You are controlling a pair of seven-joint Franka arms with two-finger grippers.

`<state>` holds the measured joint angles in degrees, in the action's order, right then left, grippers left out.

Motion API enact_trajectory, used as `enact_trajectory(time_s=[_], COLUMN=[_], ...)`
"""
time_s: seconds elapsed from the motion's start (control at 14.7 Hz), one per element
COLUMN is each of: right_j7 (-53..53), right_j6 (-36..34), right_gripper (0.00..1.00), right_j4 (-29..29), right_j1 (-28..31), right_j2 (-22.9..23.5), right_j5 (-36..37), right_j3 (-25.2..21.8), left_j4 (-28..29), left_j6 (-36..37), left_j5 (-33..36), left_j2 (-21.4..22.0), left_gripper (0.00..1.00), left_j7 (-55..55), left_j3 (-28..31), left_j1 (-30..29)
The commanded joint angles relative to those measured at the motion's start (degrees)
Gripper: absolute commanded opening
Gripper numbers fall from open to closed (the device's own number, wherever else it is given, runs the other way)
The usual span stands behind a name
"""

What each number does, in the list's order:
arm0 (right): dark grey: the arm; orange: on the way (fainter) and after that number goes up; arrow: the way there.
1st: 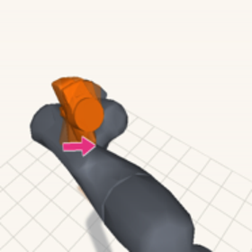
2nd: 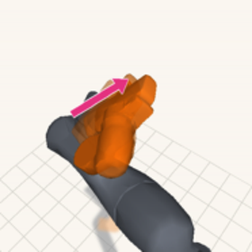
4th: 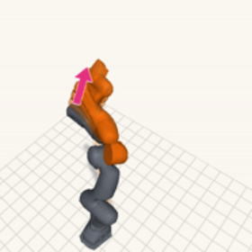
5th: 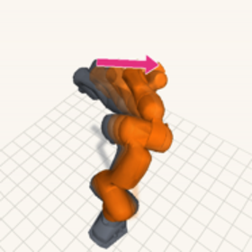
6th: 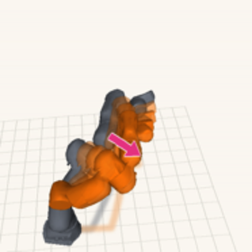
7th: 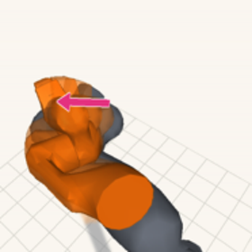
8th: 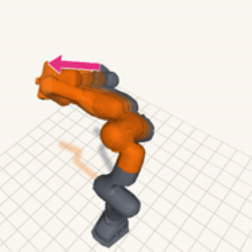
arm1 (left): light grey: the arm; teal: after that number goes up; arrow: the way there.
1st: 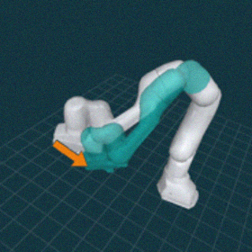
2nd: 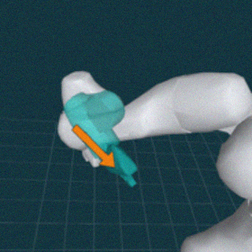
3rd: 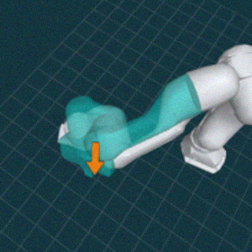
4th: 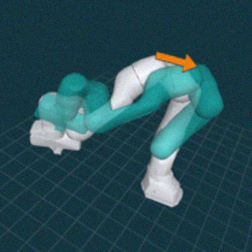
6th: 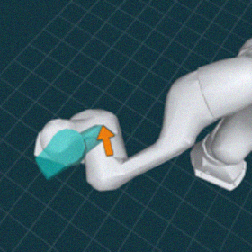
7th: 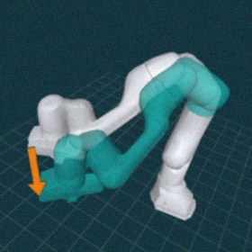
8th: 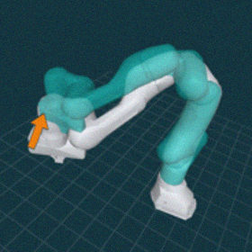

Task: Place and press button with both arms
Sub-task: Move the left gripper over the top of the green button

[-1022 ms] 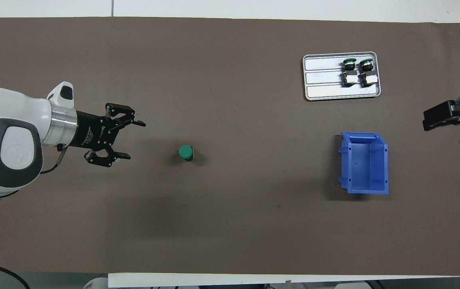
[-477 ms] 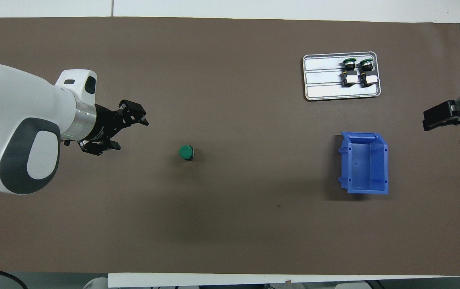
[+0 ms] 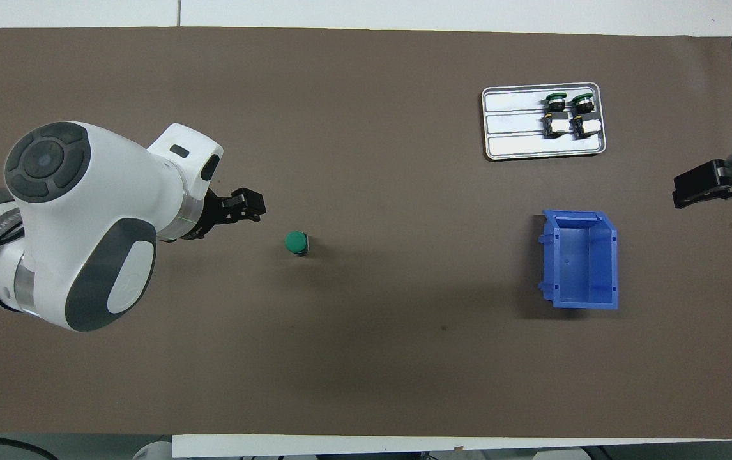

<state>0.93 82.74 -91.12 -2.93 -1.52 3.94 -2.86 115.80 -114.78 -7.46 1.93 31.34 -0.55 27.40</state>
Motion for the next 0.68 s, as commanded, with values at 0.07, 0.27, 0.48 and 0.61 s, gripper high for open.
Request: enact_trajectory(time_s=[0.07,0.27,0.48,0.61], right_j7=[0.83,0.83,0.83,0.83], right_j6=[0.67,0.67,0.67,0.67], right_gripper=[0.99,0.99,0.99,0.99], right_j4=[-1.34,-1.26,-1.34,-1.26], right_j1=[0.38,0.38,0.38,0.38], right_j2=[-1.11,-1.11,-1.11,-1.11], right_j5=[-0.16,-0.16,-0.16,-0.16], right_j3=[0.13,0.13,0.13,0.13], left_j4=[-4.86,-5.93,-6.9,-6.29], left_j6=[1.14,1.75,1.93,1.58], left_j5=[2.35,2.18,2.36,2.36], left_j2=[-5.51,-6.94,-8.78,-8.87], left_gripper=[0.97,0.53,0.09,0.0], left_j7=[-3.03,0.11,4.17,6.0], left_j3=[0.47,0.64,0.64,0.64], left_j1=[3.18,5.99,7.49,8.28])
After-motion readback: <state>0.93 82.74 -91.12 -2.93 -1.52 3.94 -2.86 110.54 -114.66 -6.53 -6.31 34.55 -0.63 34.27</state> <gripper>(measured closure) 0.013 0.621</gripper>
